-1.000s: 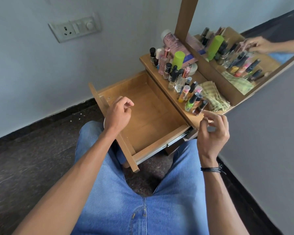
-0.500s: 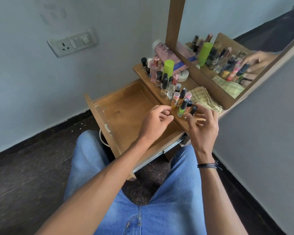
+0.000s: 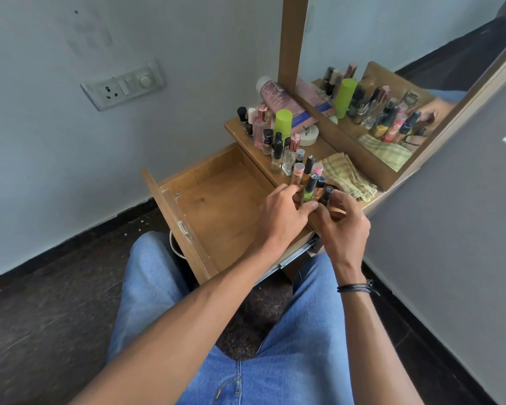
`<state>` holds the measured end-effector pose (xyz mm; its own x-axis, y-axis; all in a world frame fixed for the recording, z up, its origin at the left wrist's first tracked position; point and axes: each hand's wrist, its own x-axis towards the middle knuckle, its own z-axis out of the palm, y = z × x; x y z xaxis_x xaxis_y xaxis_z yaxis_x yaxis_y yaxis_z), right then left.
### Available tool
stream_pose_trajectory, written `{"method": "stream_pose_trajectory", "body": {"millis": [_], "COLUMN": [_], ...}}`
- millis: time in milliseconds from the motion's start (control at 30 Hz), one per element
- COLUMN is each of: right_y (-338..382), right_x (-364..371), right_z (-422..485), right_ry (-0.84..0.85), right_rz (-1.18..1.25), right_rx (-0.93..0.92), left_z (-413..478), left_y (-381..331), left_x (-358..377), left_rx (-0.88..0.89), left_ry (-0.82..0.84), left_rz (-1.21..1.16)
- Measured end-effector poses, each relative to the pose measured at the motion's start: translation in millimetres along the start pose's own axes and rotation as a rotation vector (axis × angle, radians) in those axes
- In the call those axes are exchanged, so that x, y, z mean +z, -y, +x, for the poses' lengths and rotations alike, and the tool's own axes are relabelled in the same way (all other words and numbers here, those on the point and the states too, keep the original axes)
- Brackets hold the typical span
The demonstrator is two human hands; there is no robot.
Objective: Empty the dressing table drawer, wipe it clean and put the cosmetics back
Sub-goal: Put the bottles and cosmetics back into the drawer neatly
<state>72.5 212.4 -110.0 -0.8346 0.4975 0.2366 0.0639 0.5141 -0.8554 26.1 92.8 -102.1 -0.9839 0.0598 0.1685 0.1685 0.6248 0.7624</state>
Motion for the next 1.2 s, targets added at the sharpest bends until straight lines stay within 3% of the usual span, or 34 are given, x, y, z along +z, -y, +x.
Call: {"method": "stream_pose_trajectory", "body": {"millis": [333,533,767,933,1200], "right_y": [2.2,9.5,23.4,31.6,29.3], "right_x": [-6.5,-1.6,40.0,87.4,129.9], "right_z": [-3.3,-15.0,-28.1,-37.5,-43.4], "right_ry": [0.038,0.078,0.242,0.402,0.605], "right_rz": [0.077,0.084,0.100,0.041,-0.029], "right_rx": [0.064,0.013,-0.095,-0.141,-0.180], "left_z": [-11.3,-26.1,-27.8,-5.7,59.2], "left_y": [-5.7,27.0,102.5,138.3,167.0], "left_x": [-0.5,-30.1,-99.8,-127.6,-154.1], "left_rx": [0.110,0.126,-0.015,-0.132,-0.156], "left_ry": [-0.115,-0.170,-0.250,-0.141,0.016], "left_rz": [0.078,0.084,0.443,0.732,0.836]}}
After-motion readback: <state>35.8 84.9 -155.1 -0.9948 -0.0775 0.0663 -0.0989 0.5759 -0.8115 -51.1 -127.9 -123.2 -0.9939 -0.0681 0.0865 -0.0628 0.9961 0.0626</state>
